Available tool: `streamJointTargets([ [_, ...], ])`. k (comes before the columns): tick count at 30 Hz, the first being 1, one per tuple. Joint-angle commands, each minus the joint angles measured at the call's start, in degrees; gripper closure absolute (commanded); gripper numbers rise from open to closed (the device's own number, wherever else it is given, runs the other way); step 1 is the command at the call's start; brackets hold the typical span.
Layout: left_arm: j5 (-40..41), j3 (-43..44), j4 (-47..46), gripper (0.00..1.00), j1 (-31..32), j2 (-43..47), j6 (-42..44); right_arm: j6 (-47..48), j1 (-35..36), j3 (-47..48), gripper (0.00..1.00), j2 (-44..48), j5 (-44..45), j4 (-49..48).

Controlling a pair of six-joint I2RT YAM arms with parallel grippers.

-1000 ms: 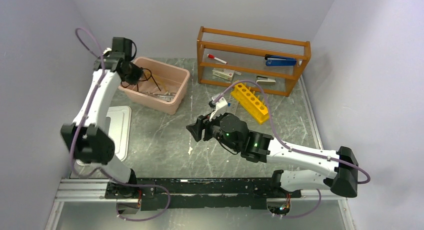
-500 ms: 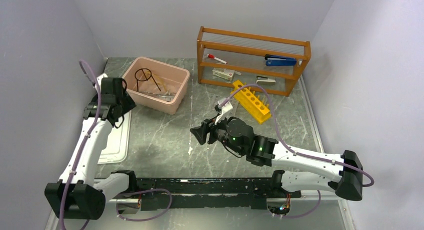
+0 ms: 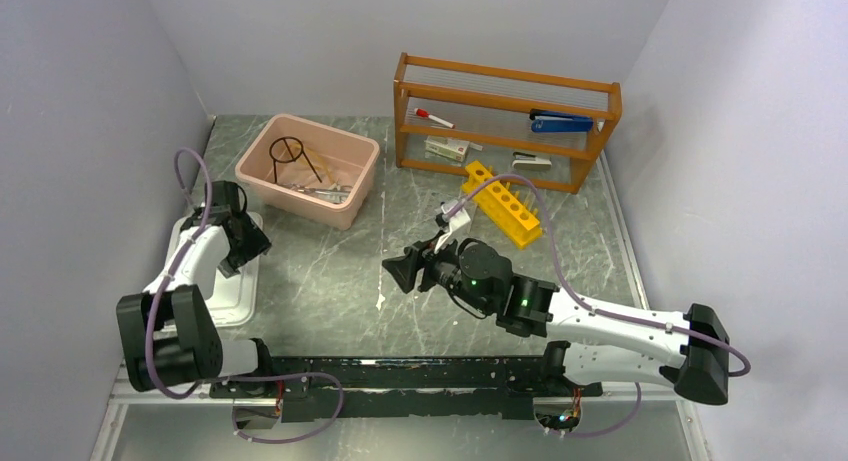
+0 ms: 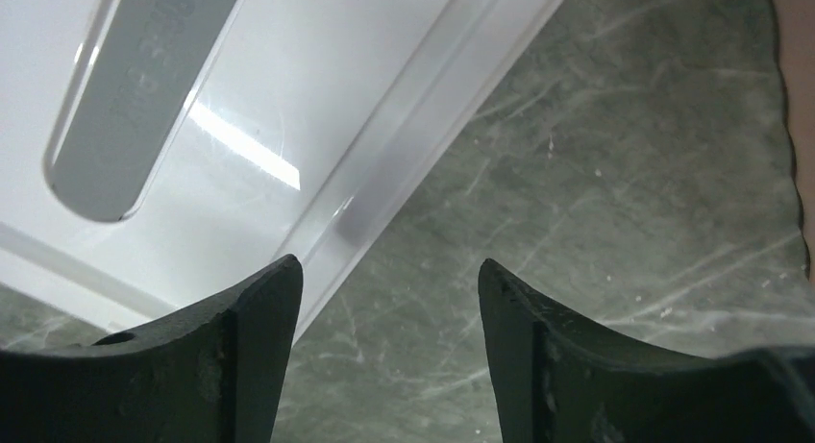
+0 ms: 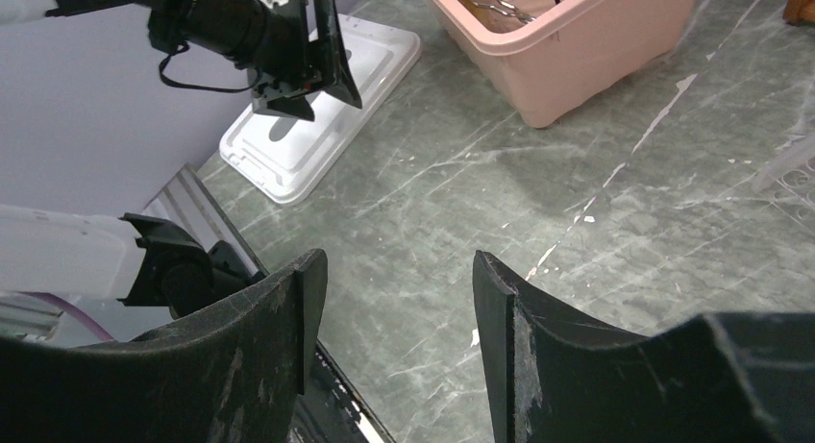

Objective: Organize the chemistry lab equipment

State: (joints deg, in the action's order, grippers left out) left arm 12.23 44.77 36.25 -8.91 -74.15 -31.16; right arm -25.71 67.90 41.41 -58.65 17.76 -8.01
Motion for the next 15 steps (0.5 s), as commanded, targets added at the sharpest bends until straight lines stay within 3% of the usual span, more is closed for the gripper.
streamJointTargets([
  [1, -6.51, -0.2, -6.4, 0.3, -4.05, -2.84, 2.8, -0.93, -0.23, -2.53, 0.39, 2.04, 1.34, -3.99],
  [11, -8.78, 1.34, -6.3, 0.46, -5.59, -11.26, 3.41, 1.17, -0.37, -4.57, 0.39, 5.33, 5.57, -3.91],
  [15, -9.69, 1.45, -5.61, 0.61, -5.53, -12.28, 2.81, 1.62, -0.42, -4.58, 0.39, 5.57, 5.81, -3.68],
])
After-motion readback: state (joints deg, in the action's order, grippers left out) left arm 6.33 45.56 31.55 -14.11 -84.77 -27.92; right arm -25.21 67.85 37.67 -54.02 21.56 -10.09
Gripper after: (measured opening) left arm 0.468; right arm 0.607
